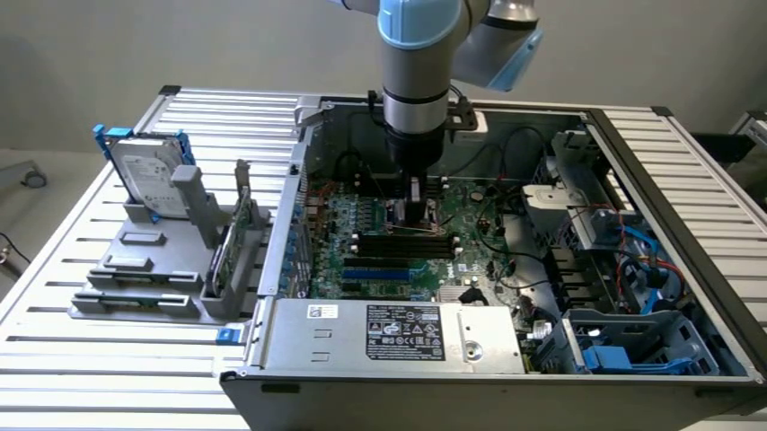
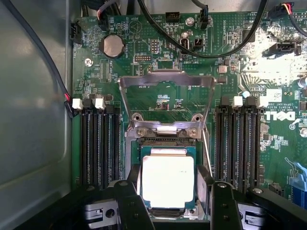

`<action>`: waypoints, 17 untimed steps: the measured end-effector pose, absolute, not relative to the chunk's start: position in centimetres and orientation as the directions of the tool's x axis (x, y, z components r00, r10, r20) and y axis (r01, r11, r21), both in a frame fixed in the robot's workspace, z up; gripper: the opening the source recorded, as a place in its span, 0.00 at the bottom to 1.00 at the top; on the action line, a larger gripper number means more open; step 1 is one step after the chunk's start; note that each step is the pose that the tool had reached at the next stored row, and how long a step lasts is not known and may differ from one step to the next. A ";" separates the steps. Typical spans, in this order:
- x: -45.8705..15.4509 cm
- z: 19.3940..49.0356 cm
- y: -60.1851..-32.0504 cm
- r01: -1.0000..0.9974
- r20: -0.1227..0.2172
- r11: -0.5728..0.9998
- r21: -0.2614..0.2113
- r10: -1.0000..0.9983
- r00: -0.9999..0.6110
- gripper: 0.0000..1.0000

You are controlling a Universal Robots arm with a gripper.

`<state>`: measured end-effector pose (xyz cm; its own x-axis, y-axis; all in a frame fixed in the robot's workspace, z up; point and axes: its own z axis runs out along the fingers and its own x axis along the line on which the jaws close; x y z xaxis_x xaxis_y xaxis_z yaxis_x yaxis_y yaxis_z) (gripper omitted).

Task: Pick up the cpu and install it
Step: 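Place the cpu into insertion slot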

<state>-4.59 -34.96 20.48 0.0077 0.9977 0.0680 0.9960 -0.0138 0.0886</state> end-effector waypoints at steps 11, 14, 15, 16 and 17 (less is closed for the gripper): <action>-4.5 20.1 -35.0 0.996 0.070 -0.014 0.089 0.998 0.008 0.55; -4.5 20.0 -35.0 0.996 0.070 -0.014 0.089 0.998 0.008 0.55; -4.5 20.0 -35.0 0.996 0.070 -0.014 0.089 0.998 0.008 0.55; -4.4 20.0 -35.0 0.996 0.070 -0.014 0.089 0.998 0.008 0.55; -4.4 20.0 -35.0 0.996 0.070 -0.014 0.089 0.998 0.008 0.55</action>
<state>-4.43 -34.96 20.01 0.0079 0.9975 0.0699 0.9960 -0.0141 0.0885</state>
